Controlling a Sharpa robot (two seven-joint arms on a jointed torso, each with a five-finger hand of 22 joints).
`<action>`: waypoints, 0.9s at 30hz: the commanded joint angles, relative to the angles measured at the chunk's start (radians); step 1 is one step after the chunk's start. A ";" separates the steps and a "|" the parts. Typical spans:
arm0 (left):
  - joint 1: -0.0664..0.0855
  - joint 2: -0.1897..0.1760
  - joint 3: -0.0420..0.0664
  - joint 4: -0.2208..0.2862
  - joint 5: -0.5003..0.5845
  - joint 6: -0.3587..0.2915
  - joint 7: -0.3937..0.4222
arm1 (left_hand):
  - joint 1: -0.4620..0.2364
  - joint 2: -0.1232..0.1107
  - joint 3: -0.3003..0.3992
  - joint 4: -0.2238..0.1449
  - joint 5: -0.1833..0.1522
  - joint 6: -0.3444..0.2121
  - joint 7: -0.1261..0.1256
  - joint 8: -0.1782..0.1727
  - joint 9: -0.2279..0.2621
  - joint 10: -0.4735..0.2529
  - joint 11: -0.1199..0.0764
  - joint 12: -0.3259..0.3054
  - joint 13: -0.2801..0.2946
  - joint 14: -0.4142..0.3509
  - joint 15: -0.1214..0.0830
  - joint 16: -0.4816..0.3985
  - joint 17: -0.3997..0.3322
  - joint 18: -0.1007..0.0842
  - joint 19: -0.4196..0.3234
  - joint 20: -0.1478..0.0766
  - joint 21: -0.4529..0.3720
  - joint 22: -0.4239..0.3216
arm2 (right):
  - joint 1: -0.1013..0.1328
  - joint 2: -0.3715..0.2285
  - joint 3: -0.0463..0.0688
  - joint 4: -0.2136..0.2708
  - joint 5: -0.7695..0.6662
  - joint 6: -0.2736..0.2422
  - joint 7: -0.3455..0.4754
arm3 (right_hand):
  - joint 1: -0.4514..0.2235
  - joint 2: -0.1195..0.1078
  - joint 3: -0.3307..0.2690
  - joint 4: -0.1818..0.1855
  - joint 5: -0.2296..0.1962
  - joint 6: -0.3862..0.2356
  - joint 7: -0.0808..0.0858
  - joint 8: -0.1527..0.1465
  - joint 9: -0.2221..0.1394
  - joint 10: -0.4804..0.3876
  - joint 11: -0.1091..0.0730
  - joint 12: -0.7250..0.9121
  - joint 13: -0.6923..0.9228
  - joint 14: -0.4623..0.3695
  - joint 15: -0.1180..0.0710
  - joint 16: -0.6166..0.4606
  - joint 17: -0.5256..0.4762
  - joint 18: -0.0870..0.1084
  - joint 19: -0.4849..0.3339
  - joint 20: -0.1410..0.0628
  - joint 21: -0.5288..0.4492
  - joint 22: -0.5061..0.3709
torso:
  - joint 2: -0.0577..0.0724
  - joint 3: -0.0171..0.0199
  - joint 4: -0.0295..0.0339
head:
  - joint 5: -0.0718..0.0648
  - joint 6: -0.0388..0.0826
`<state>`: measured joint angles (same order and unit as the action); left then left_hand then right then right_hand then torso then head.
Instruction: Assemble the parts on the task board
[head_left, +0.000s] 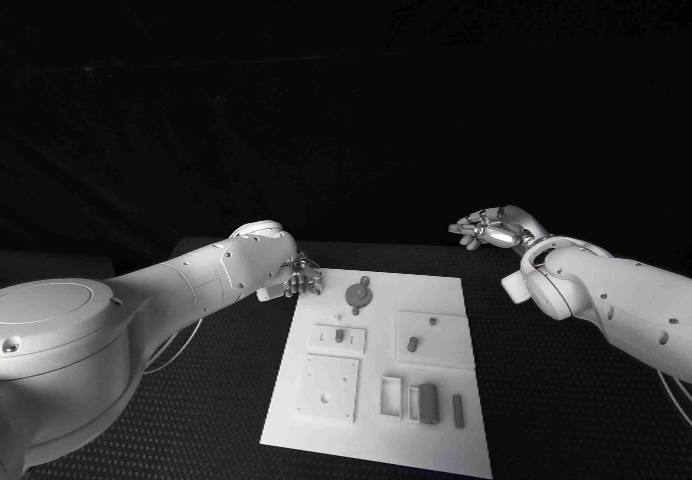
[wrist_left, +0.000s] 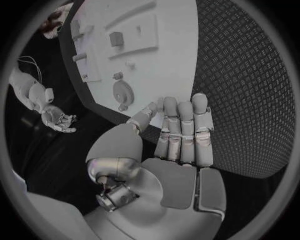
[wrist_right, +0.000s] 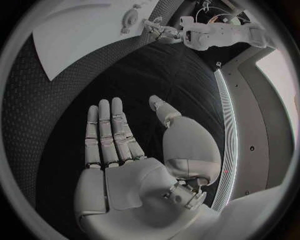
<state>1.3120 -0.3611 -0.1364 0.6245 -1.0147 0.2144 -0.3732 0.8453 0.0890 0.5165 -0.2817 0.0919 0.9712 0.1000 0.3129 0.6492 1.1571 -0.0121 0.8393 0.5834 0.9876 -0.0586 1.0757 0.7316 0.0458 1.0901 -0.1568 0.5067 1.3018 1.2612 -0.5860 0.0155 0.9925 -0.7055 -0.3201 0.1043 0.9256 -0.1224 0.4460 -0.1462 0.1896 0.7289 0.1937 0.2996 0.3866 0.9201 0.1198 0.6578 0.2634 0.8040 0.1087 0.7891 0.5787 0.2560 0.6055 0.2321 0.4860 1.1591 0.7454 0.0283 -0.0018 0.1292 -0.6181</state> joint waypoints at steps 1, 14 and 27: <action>0.000 -0.004 0.000 0.001 0.021 -0.001 0.024 | 0.025 0.018 0.000 -0.007 -0.006 0.031 -0.008 0.019 0.007 0.018 -0.006 -0.005 -0.004 0.007 0.005 0.009 -0.004 0.017 0.005 0.006 -0.004 0.005 | 0.000 0.001 0.000 0.001 -0.001 0.010 0.010 | 0.001 0.002 0.000 0.006 0.000 0.007 0.032 0.004 -0.001 -0.112 0.036 0.005 -0.001 -0.003 0.006 -0.005 0.001 -0.005 -0.005 -0.001 -0.006 0.001 | 0.000 0.0005 0.0000 | -0.002 -0.002; 0.009 -0.093 0.006 0.132 0.105 -0.062 0.013 | 0.098 -0.013 0.075 0.034 -0.043 0.076 -0.027 0.045 0.010 0.071 -0.022 -0.010 -0.016 0.044 -0.001 0.020 -0.020 0.022 0.043 0.000 -0.009 0.017 | 0.000 -0.010 0.000 0.007 -0.001 0.010 0.009 | 0.001 0.002 -0.001 0.006 0.000 0.007 0.033 0.004 -0.002 -0.112 0.036 0.005 -0.001 -0.003 0.006 -0.005 0.002 -0.005 -0.005 0.000 -0.007 0.001 | -0.001 0.0008 0.0015 | -0.006 -0.005; 0.025 -0.290 0.005 0.499 0.166 -0.205 -0.062 | 0.095 -0.018 0.082 0.032 -0.043 0.083 -0.030 0.049 0.011 0.083 -0.026 -0.012 -0.018 0.055 -0.004 0.022 -0.023 0.023 0.053 -0.002 -0.008 0.020 | 0.000 -0.014 0.000 0.003 0.000 0.010 0.008 | 0.001 0.002 -0.001 0.007 0.000 0.007 0.032 0.004 -0.002 -0.112 0.036 0.006 -0.002 -0.003 0.006 -0.006 0.002 -0.004 -0.005 0.000 -0.007 0.002 | -0.006 -0.0009 0.0047 | -0.010 -0.013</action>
<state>1.3357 -0.6419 -0.1312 1.0931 -0.8833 0.0811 -0.3958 0.9365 0.0733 0.5927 -0.2494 0.0450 1.0434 0.0729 0.3385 0.6487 1.2193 -0.0239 0.8308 0.5670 1.0374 -0.0617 1.0952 0.7097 0.0441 1.1360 -0.1597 0.4994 1.3078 1.2613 -0.6007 0.0154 0.9959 -0.7051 -0.3201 0.1038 0.9256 -0.1224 0.4459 -0.1462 0.1896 0.7293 0.1932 0.2996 0.3858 0.9201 0.1198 0.6578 0.2626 0.8040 0.1088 0.7891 0.5794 0.2560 0.6055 0.2321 0.4821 1.1599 0.7403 0.0275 0.0026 0.1203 -0.6302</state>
